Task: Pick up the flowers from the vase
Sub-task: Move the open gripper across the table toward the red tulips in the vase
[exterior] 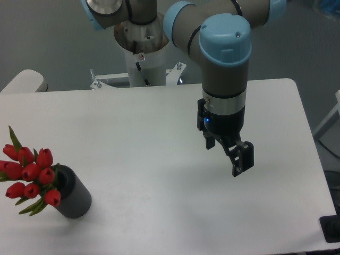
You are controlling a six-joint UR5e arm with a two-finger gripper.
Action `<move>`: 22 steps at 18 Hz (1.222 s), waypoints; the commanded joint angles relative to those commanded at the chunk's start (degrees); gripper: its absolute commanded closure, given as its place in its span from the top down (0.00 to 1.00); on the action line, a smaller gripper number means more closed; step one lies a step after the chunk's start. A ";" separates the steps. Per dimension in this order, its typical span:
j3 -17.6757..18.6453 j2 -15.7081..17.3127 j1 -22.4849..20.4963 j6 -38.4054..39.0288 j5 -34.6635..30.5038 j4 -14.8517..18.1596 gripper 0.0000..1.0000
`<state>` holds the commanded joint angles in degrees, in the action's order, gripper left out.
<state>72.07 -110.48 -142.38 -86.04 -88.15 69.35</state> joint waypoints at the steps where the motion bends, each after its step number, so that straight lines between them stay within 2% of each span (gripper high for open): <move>1: 0.35 0.09 0.09 0.00 -0.09 -0.09 1.00; 11: 3.25 1.49 0.97 1.05 0.44 0.00 1.00; 16: 5.27 2.37 1.14 8.33 9.29 -0.26 1.00; 22: 10.19 4.92 1.14 15.02 18.19 -0.53 1.00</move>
<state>82.26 -105.56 -141.24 -71.02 -69.97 68.82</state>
